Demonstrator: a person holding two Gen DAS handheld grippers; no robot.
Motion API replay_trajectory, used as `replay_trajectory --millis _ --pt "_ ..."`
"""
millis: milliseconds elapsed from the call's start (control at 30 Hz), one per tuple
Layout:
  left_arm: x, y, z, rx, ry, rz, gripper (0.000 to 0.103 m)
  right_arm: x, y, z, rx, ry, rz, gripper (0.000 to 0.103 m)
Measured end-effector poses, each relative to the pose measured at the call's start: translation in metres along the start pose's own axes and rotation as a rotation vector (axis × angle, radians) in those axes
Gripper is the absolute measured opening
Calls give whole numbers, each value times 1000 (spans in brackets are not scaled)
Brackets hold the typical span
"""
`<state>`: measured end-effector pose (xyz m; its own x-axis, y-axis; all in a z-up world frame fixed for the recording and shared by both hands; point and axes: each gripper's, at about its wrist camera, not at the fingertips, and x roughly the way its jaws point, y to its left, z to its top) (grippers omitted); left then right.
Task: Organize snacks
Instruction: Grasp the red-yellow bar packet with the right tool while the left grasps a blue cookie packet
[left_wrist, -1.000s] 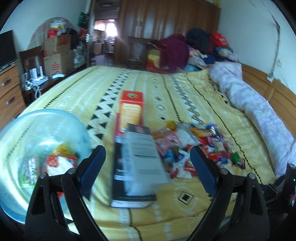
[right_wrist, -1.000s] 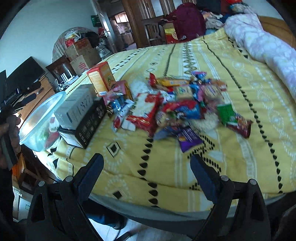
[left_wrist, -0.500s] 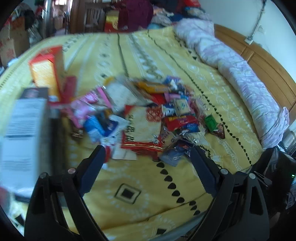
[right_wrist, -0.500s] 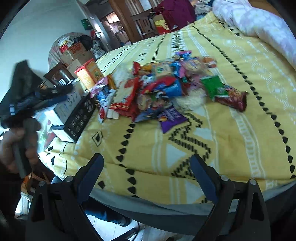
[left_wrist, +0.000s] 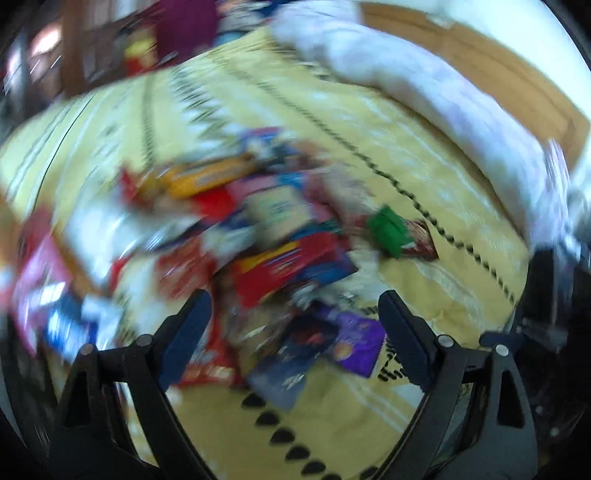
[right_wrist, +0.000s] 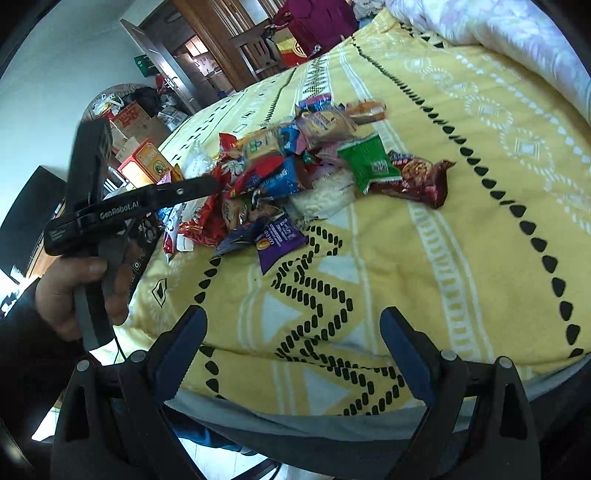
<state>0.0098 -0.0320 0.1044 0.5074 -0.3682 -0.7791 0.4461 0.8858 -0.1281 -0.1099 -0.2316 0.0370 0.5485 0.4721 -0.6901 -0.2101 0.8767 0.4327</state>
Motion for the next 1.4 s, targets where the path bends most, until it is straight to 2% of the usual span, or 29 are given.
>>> replay_trajectory --millis 100,167,233,267,300,333,400,433,533,667,733,833,1067,1133,1200,1233,1267,1300,1333,1367,1400 --pt "27 -2 12 47 50 -3 74 3 0 2 2 -4 11 96" --pt "50 4 19 35 97 1 72 3 -1 2 6 -6 16 96" --pt "65 0 19 78 108 7 72 4 -3 1 12 -4 15 96" --pt "68 -8 16 113 121 -31 69 4 -4 1 17 -2 12 96" --pt "68 -9 12 125 145 -81 55 3 -5 0 19 -2 10 96" --pt "67 -17 3 142 198 -161 43 3 -6 0 21 -3 7 96" --pt "60 -29 -16 187 239 -214 37 1 -10 -1 28 -7 1 96" --pt "48 -31 -27 183 237 -238 36 1 -11 -1 31 -7 -2 96" --pt "18 -21 -44 83 212 -313 37 0 -14 -2 33 -11 -7 96" --pt "-22 -2 -64 -13 143 -282 40 2 -14 -3 35 -5 -7 96" --pt "-31 10 -67 -52 120 -259 43 5 -12 -1 39 -3 4 96" --pt "-36 18 -72 -59 116 -236 45 18 -2 3 -6 19 2 96" --pt "-38 43 -85 -125 117 -218 47 64 59 29 -488 194 -129 94" --pt "-38 48 -88 -159 112 -223 47 80 67 36 -583 237 -154 93" --pt "-39 50 -88 -175 102 -225 47 99 66 40 -628 280 -173 85" --pt "-39 51 -88 -177 99 -226 47 108 65 40 -645 305 -171 86" --pt "-39 51 -89 -177 97 -229 47 113 63 38 -651 316 -169 86" --pt "-40 51 -89 -176 94 -232 48 115 60 37 -643 312 -166 80" --pt "-41 51 -88 -173 93 -232 48 113 58 38 -621 300 -161 74" --pt "-41 51 -88 -171 93 -235 48 106 50 41 -548 279 -145 63" --pt "-41 51 -87 -169 91 -239 48 98 42 44 -477 259 -118 58"
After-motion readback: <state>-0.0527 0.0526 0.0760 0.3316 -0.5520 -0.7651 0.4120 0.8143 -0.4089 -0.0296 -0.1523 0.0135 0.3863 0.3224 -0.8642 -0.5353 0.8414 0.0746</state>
